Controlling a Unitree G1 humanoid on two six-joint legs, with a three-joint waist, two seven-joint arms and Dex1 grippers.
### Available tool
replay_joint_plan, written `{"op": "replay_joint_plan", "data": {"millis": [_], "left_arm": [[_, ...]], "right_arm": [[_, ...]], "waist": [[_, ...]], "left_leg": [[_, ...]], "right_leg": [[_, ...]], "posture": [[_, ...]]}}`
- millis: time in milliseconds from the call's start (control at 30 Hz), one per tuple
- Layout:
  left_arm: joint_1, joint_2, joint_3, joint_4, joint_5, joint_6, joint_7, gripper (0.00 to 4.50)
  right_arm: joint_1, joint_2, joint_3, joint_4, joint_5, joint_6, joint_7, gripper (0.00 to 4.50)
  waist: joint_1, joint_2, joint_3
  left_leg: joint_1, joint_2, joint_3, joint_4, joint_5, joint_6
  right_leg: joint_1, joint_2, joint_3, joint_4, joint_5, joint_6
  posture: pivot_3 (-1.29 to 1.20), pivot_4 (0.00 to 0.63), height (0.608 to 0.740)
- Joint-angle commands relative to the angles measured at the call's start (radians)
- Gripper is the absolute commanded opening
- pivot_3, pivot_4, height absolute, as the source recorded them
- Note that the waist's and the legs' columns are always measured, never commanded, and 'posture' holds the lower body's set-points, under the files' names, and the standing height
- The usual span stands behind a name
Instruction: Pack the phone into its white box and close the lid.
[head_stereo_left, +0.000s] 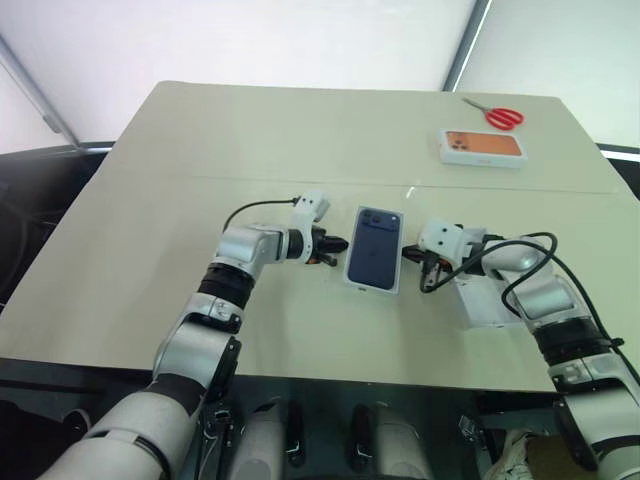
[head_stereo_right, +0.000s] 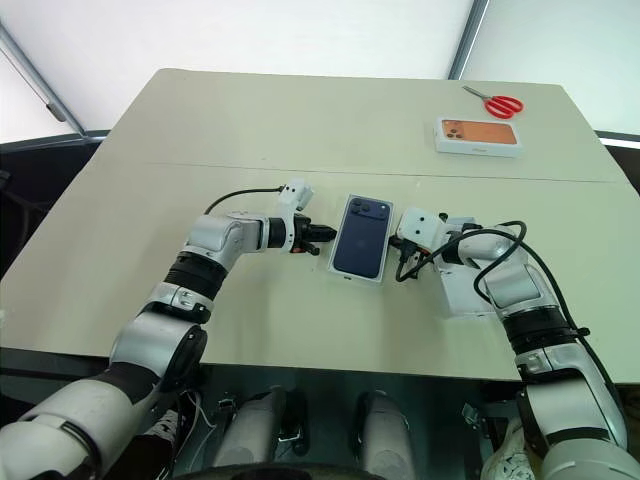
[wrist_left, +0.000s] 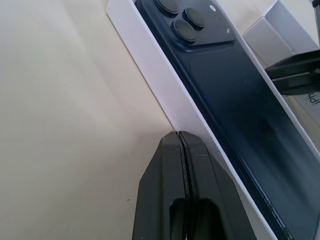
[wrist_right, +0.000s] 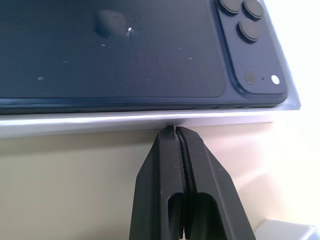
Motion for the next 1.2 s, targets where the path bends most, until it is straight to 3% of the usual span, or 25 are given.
{"op": "replay_joint_plan", "data": {"millis": [33,300,800,1200], "left_arm": [[0.004,-0.008,-0.005,-0.036,-0.008,-0.001,-0.038,0.04],[0.019,-0.027,-0.002,-0.053,-0.010,0.002,-0.029,0.04],[-0.046,-0.081,-0.001,0.082,0.054,-0.102,-0.038,0.04],[0.026,0.028,0.022,-0.095,0.045,-0.040,-0.087,0.04]], "right_arm": [[-0.024,0.010,-0.001,0.019,-0.011,-0.006,-0.009,0.03],[-0.060,0.052,0.008,0.060,-0.028,-0.028,-0.040,0.03],[-0.046,0.016,0.000,0.081,-0.053,-0.053,-0.043,0.03],[-0.040,-0.035,-0.039,0.020,-0.020,-0.011,-0.002,0.03]], "waist": [[-0.001,0.000,0.000],[-0.007,0.000,0.000],[0.000,0.000,0.000],[-0.009,0.000,0.000]], "left_leg": [[0.000,0.000,0.000,0.000,0.000,0.000],[0.000,0.000,0.000,0.000,0.000,0.000],[0.000,0.000,0.000,0.000,0.000,0.000],[0.000,0.000,0.000,0.000,0.000,0.000]], "right_leg": [[0.000,0.000,0.000,0.000,0.000,0.000],[0.000,0.000,0.000,0.000,0.000,0.000],[0.001,0.001,0.000,0.000,0.000,0.000],[-0.001,0.001,0.000,0.000,0.000,0.000]], "posture": [[0.00,0.150,0.738],[0.00,0.150,0.738],[0.00,0.150,0.738],[0.00,0.150,0.738]]}}
